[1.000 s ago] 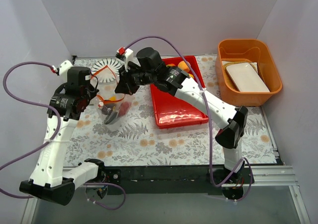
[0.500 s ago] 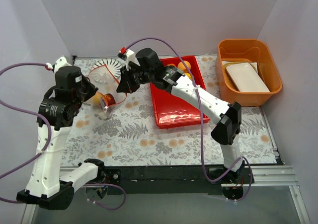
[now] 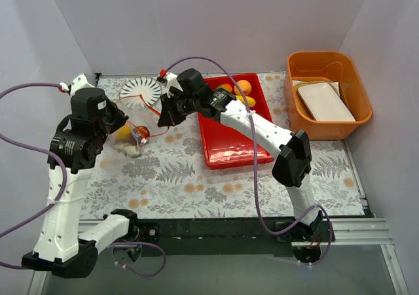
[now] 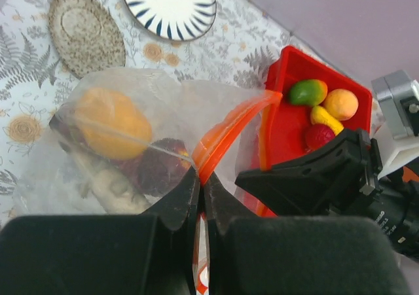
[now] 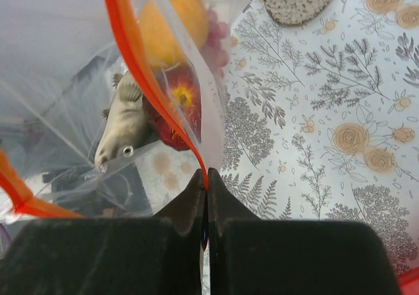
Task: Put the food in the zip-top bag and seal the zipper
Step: Adjust the zipper food storage bag at the center of the board.
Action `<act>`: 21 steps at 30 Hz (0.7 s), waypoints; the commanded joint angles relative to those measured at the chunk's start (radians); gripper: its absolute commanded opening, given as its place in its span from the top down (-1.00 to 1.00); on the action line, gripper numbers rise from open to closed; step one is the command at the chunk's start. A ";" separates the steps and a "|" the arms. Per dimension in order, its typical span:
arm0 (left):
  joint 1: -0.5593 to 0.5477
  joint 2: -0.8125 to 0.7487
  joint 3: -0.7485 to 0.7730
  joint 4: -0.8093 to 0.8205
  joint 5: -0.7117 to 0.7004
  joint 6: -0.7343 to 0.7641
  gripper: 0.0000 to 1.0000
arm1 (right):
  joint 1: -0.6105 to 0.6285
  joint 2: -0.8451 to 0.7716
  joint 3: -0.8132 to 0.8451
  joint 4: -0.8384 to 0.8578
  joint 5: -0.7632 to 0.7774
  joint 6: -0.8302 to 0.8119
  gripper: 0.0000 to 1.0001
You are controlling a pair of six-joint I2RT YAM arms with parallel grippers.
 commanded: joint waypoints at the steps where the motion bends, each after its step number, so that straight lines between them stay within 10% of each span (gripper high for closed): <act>1: 0.003 -0.004 -0.108 0.049 0.087 0.018 1.00 | -0.022 0.008 -0.084 0.038 0.040 0.030 0.97; 6: 0.003 0.004 -0.338 0.171 0.259 -0.002 1.00 | -0.038 0.051 -0.192 0.021 0.083 0.021 0.92; 13: 0.005 -0.033 -0.504 0.320 0.359 -0.016 1.00 | -0.073 -0.080 -0.372 0.048 0.250 0.021 -0.49; 21: 0.005 -0.015 -0.498 0.414 0.434 0.041 1.00 | -0.204 -0.330 -0.550 0.137 0.384 0.025 -0.56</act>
